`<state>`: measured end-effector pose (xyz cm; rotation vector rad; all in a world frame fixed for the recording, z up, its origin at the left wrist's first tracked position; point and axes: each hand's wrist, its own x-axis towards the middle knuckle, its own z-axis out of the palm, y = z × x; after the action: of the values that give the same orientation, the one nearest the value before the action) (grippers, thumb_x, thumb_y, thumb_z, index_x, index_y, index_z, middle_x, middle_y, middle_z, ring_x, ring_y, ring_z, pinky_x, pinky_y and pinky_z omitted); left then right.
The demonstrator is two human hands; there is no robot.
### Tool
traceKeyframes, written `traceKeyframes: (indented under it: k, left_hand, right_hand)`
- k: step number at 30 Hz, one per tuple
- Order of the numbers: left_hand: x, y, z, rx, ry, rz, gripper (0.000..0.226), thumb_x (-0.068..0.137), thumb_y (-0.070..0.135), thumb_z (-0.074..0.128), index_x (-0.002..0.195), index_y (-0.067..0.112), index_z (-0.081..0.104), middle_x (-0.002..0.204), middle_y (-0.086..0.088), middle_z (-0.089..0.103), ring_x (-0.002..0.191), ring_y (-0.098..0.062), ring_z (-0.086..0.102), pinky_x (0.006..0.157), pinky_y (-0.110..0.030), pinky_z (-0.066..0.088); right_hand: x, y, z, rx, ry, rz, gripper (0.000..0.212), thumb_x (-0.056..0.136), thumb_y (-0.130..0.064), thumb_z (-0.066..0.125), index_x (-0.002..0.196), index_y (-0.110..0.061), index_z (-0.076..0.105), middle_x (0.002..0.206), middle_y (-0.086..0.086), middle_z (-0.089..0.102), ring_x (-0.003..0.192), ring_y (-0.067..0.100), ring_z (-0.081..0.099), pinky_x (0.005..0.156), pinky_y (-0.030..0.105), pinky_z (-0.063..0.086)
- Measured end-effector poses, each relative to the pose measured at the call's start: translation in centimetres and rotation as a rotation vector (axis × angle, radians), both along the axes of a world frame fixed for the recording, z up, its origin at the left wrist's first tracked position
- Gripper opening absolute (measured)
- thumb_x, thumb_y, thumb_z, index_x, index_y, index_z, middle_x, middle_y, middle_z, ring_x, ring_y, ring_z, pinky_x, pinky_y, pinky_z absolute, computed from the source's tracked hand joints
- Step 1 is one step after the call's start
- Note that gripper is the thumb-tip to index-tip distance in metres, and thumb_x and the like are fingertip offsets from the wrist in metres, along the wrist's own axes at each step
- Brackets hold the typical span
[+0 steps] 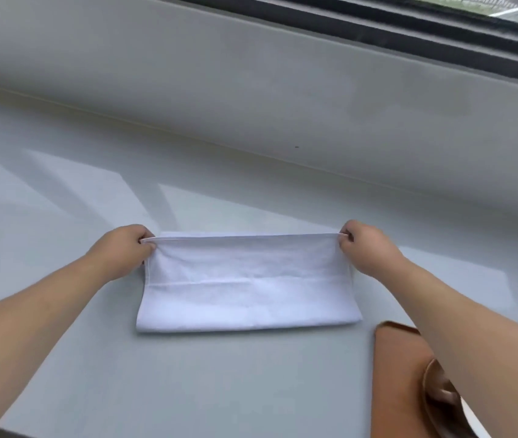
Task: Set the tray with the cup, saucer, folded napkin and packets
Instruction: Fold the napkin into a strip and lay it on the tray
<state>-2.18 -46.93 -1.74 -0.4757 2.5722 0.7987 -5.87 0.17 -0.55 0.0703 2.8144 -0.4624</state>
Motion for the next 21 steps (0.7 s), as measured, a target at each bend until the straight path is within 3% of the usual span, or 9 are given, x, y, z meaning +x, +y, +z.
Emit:
traceKeyframes:
  k: [5,9,14,17,21]
  left_hand:
    - [-2.2,0.0,-1.7,-0.032,-0.012,0.015,0.011,0.092,0.025,0.063,0.082,0.022,0.067,0.080,0.000,0.072,0.076,-0.021,0.069,0.066,-0.034,0.050]
    - [-2.9,0.0,-2.5,-0.112,-0.024,0.005,0.022,0.091,0.035,0.065,0.078,0.018,0.060,0.078,-0.003,0.069,0.076,-0.024,0.066,0.068,-0.037,0.051]
    - [-0.9,0.3,-2.7,-0.304,0.142,-0.029,0.031,0.087,0.047,0.068,0.085,0.023,0.048,0.073,0.004,0.058,0.064,-0.017,0.053,0.053,-0.033,0.037]
    - [1.9,1.0,-2.2,-0.267,0.219,-0.219,0.037,0.082,0.057,0.069,0.085,0.032,0.042,0.077,0.014,0.052,0.069,-0.018,0.054,0.054,-0.033,0.037]
    - [7.1,1.7,-1.7,-0.283,0.139,-0.582,0.061,0.062,0.090,0.058,0.099,0.042,0.050,0.106,0.023,0.047,0.101,-0.009,0.047,0.077,-0.031,0.046]
  right_hand:
    - [-2.6,-0.2,-1.6,0.053,-0.046,-0.057,0.009,0.092,-0.022,0.052,0.087,-0.019,0.059,0.079,-0.001,0.061,0.075,0.026,0.056,0.052,0.028,0.033]
    - [-3.5,-0.4,-2.3,0.105,-0.085,-0.077,0.008,0.090,-0.022,0.053,0.084,-0.019,0.057,0.083,0.002,0.063,0.079,0.028,0.057,0.054,0.028,0.036]
    - [-2.0,-0.4,-2.7,0.244,0.028,-0.052,0.012,0.090,-0.023,0.056,0.097,-0.015,0.051,0.092,0.007,0.059,0.082,0.033,0.054,0.063,0.035,0.043]
    - [0.9,-0.6,-1.8,0.205,0.082,0.134,0.023,0.088,-0.034,0.061,0.101,-0.018,0.052,0.098,0.005,0.059,0.086,0.030,0.054,0.065,0.036,0.043]
    - [6.9,-0.1,-0.6,0.253,-0.052,0.633,0.053,0.081,-0.070,0.052,0.112,-0.027,0.055,0.108,-0.004,0.055,0.099,0.021,0.053,0.081,0.036,0.048]
